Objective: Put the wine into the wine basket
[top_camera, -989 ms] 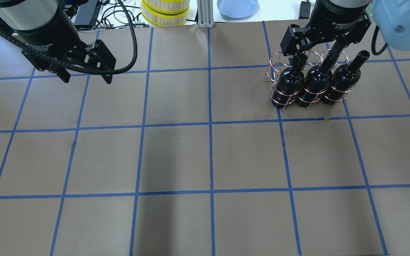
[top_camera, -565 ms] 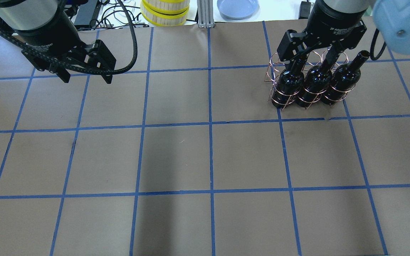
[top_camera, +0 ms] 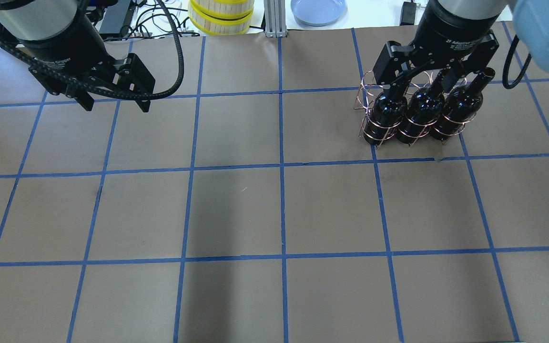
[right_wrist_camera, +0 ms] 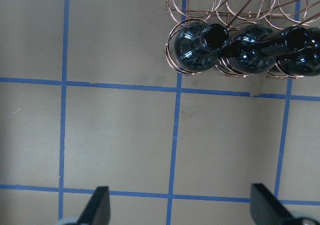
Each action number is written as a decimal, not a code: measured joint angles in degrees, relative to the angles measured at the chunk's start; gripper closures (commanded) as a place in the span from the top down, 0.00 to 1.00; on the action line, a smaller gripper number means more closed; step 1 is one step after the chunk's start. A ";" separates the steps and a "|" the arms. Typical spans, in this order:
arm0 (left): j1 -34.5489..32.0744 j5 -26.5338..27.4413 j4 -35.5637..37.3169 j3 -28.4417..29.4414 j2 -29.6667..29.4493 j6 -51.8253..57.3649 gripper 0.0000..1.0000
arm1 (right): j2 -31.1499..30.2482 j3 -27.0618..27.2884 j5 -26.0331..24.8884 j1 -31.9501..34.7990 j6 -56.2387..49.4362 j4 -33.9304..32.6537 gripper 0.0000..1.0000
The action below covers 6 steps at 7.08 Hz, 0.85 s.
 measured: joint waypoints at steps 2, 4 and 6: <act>0.00 -0.05 0.00 0.00 0.00 0.00 1.00 | 0.00 0.02 0.17 0.01 0.78 0.19 1.00; 0.00 -0.08 0.00 0.00 0.00 0.00 1.00 | 0.01 0.08 -0.05 0.01 0.84 0.18 1.00; 0.00 -0.09 0.00 0.00 0.00 -0.06 1.00 | 0.01 0.08 -0.26 0.00 0.86 0.22 1.00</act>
